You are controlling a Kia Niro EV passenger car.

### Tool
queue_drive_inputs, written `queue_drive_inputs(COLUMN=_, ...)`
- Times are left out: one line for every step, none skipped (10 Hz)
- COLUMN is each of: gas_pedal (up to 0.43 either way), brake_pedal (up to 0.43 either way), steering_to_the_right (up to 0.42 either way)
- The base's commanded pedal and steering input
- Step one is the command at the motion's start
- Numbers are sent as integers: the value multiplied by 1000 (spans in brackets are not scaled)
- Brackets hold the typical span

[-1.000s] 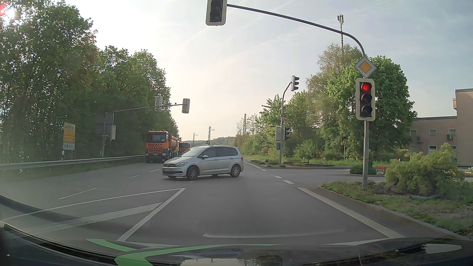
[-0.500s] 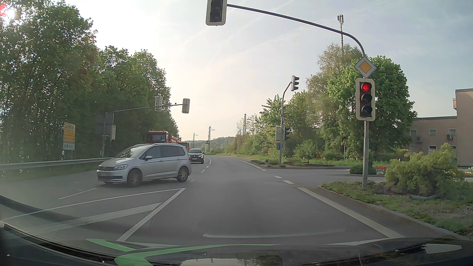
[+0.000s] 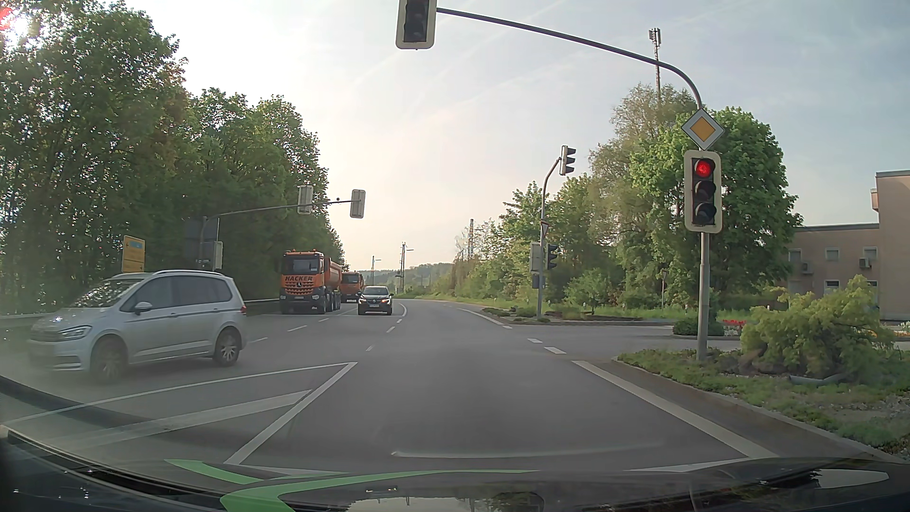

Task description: Follow the waypoints while adhering to traffic rules and regulations

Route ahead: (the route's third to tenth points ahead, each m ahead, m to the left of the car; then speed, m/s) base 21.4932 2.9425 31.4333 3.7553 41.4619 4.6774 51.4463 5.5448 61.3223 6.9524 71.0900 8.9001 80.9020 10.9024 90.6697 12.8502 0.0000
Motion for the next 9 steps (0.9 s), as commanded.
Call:
queue_drive_inputs(gas_pedal=0, brake_pedal=262, steering_to_the_right=4)
queue_drive_inputs(gas_pedal=0, brake_pedal=262, steering_to_the_right=3)
queue_drive_inputs(gas_pedal=0, brake_pedal=262, steering_to_the_right=4)
queue_drive_inputs(gas_pedal=0, brake_pedal=262, steering_to_the_right=3)
queue_drive_inputs(gas_pedal=0, brake_pedal=262, steering_to_the_right=3)
queue_drive_inputs(gas_pedal=0, brake_pedal=262, steering_to_the_right=3)
queue_drive_inputs(gas_pedal=0, brake_pedal=262, steering_to_the_right=4)
queue_drive_inputs(gas_pedal=0, brake_pedal=262, steering_to_the_right=4)
queue_drive_inputs(gas_pedal=0, brake_pedal=262, steering_to_the_right=3)
